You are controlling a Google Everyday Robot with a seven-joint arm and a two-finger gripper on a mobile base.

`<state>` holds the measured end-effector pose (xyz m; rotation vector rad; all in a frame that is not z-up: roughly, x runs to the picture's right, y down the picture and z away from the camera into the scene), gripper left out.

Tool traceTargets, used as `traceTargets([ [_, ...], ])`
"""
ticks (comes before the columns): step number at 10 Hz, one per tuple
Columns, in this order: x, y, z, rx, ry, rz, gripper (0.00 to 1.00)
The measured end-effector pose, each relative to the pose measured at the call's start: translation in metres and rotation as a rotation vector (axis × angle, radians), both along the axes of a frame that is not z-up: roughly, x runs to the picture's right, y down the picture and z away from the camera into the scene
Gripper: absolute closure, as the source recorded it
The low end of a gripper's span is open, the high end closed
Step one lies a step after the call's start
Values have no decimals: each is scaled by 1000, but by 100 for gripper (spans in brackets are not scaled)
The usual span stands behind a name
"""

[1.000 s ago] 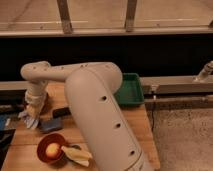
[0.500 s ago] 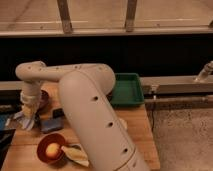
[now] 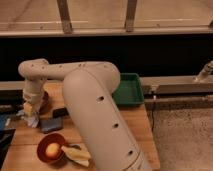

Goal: Place towel in metal cup

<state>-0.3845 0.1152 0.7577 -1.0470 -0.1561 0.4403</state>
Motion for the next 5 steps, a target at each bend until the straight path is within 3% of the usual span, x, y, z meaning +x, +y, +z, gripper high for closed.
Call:
traceTargets([
  [3,6,-13,-5,27,-6,33,20],
  [5,12,-29,-13,74,-1,65,20],
])
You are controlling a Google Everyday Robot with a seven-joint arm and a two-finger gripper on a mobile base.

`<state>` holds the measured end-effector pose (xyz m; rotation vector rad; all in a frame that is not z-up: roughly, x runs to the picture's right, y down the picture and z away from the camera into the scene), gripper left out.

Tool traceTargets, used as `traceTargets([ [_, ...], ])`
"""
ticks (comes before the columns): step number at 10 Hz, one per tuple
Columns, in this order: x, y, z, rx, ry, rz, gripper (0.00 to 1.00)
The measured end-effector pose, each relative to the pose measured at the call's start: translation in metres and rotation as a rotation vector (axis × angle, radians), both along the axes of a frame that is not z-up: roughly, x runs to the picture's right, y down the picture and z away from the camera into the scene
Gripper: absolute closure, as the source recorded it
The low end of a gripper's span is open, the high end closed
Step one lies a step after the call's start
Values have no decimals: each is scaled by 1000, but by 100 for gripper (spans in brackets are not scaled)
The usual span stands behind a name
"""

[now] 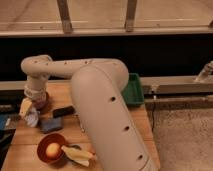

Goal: Place towel in metal cup

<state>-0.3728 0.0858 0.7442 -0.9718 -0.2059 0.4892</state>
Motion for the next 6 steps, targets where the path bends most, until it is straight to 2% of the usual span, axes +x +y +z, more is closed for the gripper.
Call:
traceTargets([
  [1,5,-17,-9,43,4,33,20],
  [4,24,-82,-45,211,49,166,20],
  [6,39,-102,-49,255,73,211,20],
])
